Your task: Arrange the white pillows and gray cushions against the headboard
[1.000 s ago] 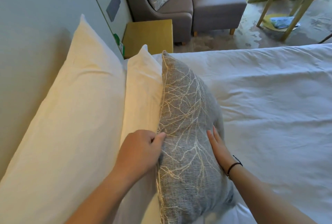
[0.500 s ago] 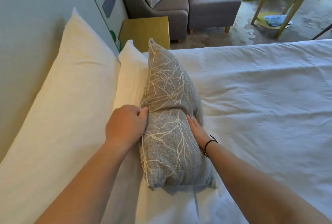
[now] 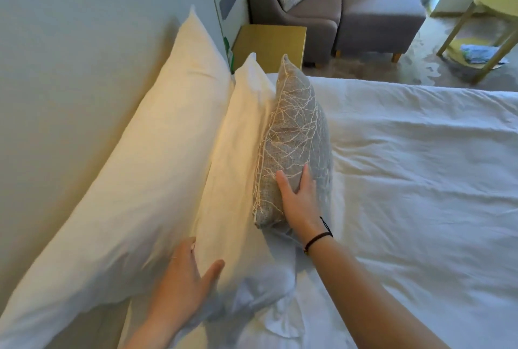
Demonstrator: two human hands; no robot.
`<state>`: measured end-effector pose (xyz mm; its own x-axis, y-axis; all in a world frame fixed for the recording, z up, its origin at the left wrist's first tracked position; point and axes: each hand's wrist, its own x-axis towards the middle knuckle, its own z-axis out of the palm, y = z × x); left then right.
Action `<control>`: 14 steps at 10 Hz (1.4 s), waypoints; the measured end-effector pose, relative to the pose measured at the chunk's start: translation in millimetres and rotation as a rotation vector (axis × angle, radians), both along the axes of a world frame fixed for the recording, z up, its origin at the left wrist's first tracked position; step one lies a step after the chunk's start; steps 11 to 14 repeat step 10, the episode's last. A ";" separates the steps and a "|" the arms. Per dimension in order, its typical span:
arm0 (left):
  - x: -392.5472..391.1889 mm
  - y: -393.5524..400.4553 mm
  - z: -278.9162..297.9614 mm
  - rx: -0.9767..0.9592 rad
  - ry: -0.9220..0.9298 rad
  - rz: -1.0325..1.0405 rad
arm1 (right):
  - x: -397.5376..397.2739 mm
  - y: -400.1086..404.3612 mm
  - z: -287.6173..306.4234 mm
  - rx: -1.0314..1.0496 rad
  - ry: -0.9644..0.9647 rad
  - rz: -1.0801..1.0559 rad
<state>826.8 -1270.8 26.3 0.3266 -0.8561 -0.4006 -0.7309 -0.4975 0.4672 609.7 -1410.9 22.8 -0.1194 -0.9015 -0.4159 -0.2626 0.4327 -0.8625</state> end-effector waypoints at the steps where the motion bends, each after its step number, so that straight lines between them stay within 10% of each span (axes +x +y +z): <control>1: 5.1 29.5 -1.7 0.047 0.058 0.060 | 14.5 14.5 16.7 -0.023 0.116 0.046; 6: 59.4 69.9 6.9 0.012 -0.338 -0.061 | 24.3 22.4 35.1 0.058 0.249 0.299; 14: 5.3 58.7 33.9 -0.201 -0.405 0.065 | -71.1 43.9 53.6 0.024 0.006 0.452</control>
